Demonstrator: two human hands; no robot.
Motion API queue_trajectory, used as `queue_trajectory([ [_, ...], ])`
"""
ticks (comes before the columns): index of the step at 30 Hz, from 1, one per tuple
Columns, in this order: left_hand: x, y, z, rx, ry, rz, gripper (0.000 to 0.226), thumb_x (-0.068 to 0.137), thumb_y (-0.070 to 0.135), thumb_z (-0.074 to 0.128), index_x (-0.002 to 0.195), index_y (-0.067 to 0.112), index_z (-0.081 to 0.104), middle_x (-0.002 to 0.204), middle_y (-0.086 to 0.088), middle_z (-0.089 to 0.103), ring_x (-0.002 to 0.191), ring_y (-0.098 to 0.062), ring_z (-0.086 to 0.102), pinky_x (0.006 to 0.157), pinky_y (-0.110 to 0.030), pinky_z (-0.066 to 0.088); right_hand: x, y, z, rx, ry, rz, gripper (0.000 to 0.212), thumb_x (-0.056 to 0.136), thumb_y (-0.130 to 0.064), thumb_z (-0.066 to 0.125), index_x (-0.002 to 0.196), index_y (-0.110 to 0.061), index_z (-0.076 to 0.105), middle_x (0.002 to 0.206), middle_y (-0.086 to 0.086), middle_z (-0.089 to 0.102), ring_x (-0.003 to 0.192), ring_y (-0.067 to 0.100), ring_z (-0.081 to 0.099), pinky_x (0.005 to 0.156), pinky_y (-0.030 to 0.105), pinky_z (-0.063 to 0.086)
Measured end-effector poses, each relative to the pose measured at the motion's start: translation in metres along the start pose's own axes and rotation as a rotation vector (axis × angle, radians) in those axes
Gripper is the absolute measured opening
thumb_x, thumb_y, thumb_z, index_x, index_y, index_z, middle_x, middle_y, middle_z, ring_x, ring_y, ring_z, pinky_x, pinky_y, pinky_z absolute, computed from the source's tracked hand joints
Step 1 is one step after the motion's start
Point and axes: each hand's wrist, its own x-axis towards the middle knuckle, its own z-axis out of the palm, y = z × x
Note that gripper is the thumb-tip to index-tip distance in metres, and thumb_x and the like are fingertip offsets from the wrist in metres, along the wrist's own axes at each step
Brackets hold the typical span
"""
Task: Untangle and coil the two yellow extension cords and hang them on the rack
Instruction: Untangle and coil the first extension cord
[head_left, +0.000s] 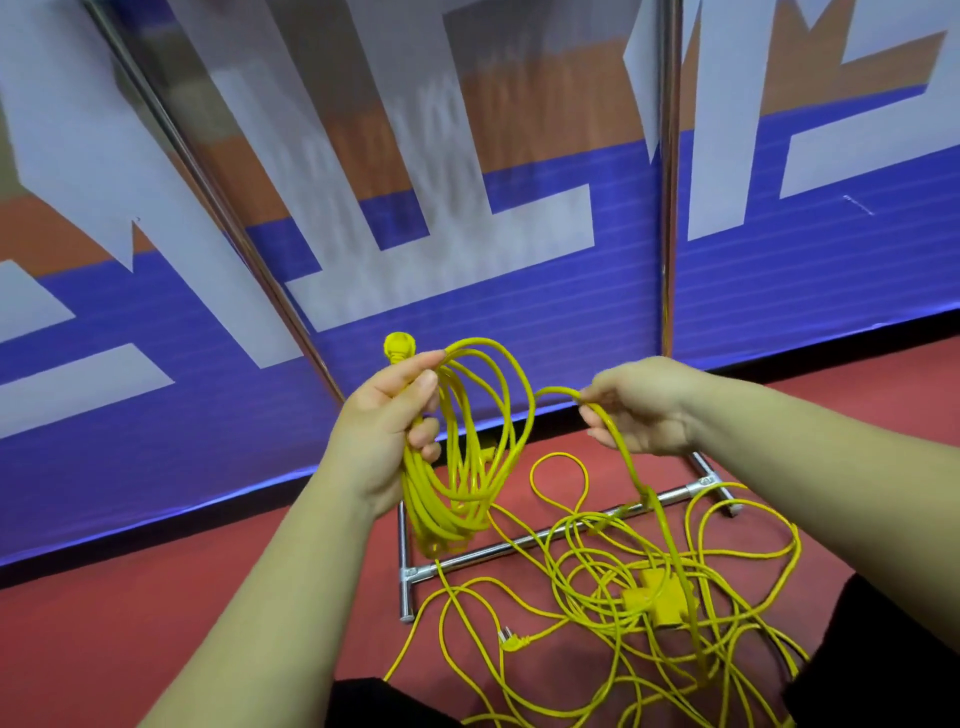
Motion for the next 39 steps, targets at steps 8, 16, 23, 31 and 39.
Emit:
queue_trajectory([
  [8, -0.005, -0.028, 0.032, 0.003, -0.108, -0.088, 0.042, 0.091, 0.001, 0.056, 0.131, 0.012, 0.063, 0.073, -0.006, 0.053, 0.046, -0.013, 0.044, 0.043, -0.026, 0.042, -0.018, -0.016, 0.004, 0.028, -0.017, -0.113, 0.016, 0.092, -0.005, 0.063, 0.098, -0.017, 0.071, 0.075, -0.002, 0.070, 0.062, 0.005, 0.060, 0.058, 0.019, 0.044],
  [16, 0.003, -0.041, 0.052, -0.128, 0.014, -0.155, 0.036, 0.102, 0.009, 0.046, 0.133, 0.022, 0.061, 0.075, -0.007, 0.057, 0.054, -0.019, 0.052, 0.049, -0.029, 0.047, -0.036, -0.019, 0.011, -0.163, -0.092, -0.319, 0.016, 0.093, -0.003, 0.064, 0.103, -0.010, 0.073, 0.066, 0.002, 0.067, 0.056, 0.009, 0.060, 0.047, 0.017, 0.046],
  [23, 0.007, -0.046, 0.063, -0.123, 0.091, -0.125, 0.029, 0.103, 0.012, 0.049, 0.125, 0.020, 0.066, 0.074, -0.006, 0.056, 0.054, -0.016, 0.049, 0.048, -0.028, 0.045, -0.035, -0.007, 0.025, -0.271, -0.026, -0.486, 0.016, 0.083, -0.007, 0.078, 0.099, -0.009, 0.076, 0.089, 0.020, 0.076, 0.073, 0.023, 0.067, 0.070, 0.041, 0.061],
  [31, 0.007, -0.045, 0.063, -0.082, 0.188, -0.134, 0.026, 0.101, 0.015, 0.058, 0.124, 0.013, 0.068, 0.071, -0.007, 0.061, 0.049, -0.016, 0.049, 0.048, -0.027, 0.045, -0.052, -0.001, 0.039, -0.292, -0.128, -0.570, 0.007, 0.085, 0.000, 0.073, 0.090, 0.005, 0.075, 0.059, 0.000, 0.071, 0.049, 0.005, 0.063, 0.052, 0.014, 0.046],
  [39, 0.011, -0.018, 0.055, -0.257, 0.259, -0.023, 0.034, 0.094, -0.003, 0.057, 0.124, 0.010, 0.066, 0.060, -0.004, 0.052, 0.046, -0.012, 0.045, 0.041, -0.022, 0.040, -0.035, 0.022, 0.055, -0.332, -0.245, -0.676, 0.040, 0.082, 0.004, 0.072, 0.085, -0.017, 0.037, 0.074, 0.005, 0.063, 0.063, 0.020, 0.058, 0.062, 0.039, 0.045],
])
